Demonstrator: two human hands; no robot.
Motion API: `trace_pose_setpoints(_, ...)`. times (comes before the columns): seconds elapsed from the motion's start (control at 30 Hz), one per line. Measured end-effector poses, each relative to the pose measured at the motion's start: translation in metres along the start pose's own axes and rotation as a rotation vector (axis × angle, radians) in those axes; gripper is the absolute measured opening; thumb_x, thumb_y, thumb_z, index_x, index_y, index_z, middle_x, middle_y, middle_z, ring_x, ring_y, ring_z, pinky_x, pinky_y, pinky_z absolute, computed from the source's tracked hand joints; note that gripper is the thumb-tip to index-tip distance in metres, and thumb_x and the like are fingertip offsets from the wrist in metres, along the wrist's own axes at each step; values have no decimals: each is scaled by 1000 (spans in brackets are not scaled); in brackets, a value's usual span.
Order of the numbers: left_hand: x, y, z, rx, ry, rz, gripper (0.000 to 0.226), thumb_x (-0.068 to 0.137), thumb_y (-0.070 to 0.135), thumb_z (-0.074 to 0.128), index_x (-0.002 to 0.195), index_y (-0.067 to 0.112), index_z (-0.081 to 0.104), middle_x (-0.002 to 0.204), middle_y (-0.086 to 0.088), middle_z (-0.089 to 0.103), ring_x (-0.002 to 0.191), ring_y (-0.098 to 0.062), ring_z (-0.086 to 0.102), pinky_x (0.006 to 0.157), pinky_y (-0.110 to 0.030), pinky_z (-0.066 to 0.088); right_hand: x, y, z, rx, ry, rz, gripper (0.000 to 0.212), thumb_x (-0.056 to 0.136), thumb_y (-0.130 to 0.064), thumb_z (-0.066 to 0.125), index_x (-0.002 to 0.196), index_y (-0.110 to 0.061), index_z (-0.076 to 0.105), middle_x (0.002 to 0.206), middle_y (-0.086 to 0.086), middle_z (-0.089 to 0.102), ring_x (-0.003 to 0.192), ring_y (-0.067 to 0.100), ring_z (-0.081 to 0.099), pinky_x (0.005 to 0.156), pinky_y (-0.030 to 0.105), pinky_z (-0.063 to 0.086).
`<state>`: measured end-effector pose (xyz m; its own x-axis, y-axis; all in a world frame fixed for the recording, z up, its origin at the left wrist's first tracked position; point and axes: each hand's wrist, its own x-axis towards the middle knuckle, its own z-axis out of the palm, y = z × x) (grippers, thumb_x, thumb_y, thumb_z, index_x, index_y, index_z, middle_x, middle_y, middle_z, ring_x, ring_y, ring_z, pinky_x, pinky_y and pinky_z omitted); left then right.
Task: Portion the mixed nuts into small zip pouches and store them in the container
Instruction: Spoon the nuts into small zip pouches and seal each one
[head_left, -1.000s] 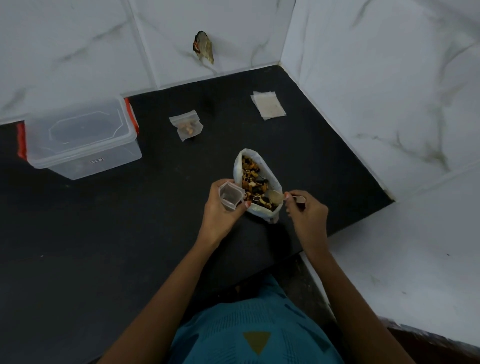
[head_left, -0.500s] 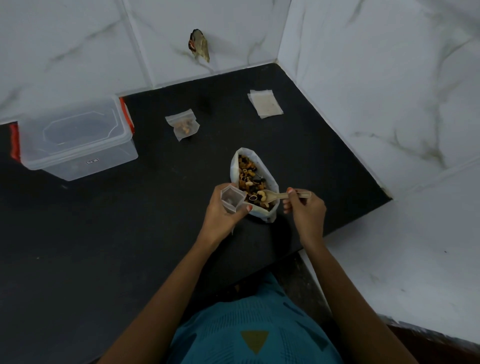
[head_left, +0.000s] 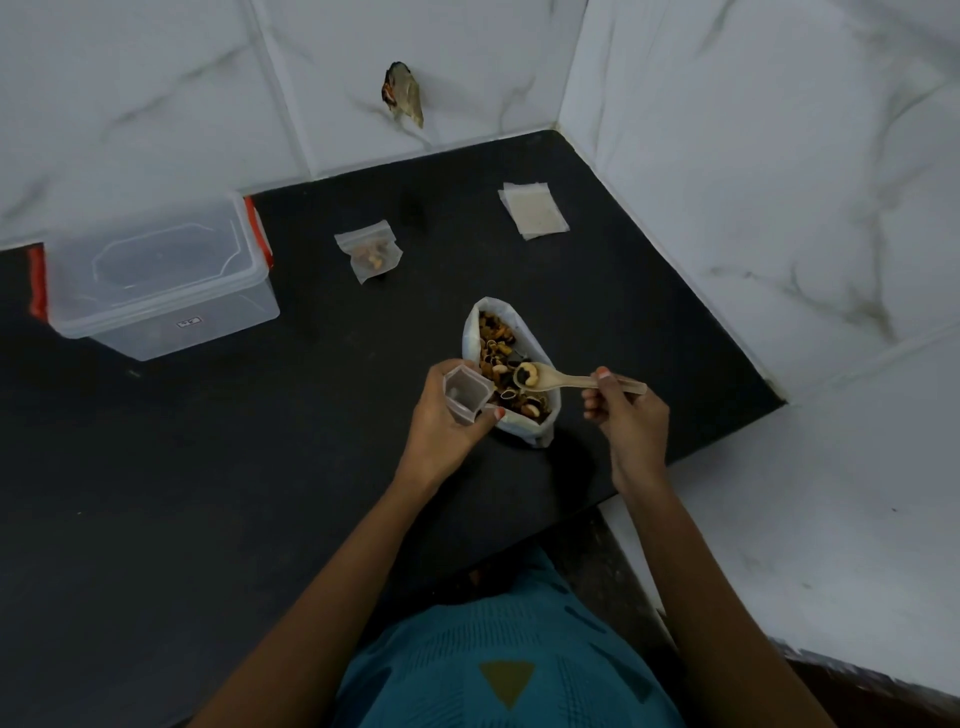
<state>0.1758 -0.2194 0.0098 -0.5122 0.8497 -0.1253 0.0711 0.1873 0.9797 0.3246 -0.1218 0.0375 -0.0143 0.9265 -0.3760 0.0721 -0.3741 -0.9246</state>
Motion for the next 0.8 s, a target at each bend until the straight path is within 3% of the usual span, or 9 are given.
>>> trace_pose_setpoints(0.1,3,2,1,12,12,9,56,75,9,74,119,24,42,116,8,50,104,2,50,79,-2,43,-12,-17,3,66,-72,-19,10,89,-16,57,82,-15,63,69,1,62,61,5,58,60,19,49)
trace_pose_setpoints(0.37,6,11,1,12,35,55,57,75,7,73,118,25,40,118,9,48,107,0,49,84,-4,42,-40,-45,18,15,-242,-177,11,89,-14,56,82,-14,64,67,0,63,58,3,58,60,18,51)
trace_pose_setpoints(0.53,8,14,0,-5,68,103,56,74,7,74,116,24,41,116,5,51,107,-2,52,87,-9,45,-46,-38,30,-191,-242,-421,7,88,-12,58,85,-13,63,65,-4,62,55,-1,58,55,12,48)
trace_pose_setpoints(0.67,8,15,-1,-7,78,113,56,73,11,76,116,24,42,117,2,52,107,-7,53,88,-16,47,-51,-31,38,-375,-310,-715,11,86,-8,60,95,-3,65,78,-13,61,69,-13,59,63,5,47)
trace_pose_setpoints(0.8,7,17,-3,-38,60,107,54,76,13,73,120,17,43,116,2,52,107,-8,54,90,-26,49,-51,-25,44,-524,-418,-979,28,84,-21,53,95,2,66,86,7,68,89,1,58,78,2,44)
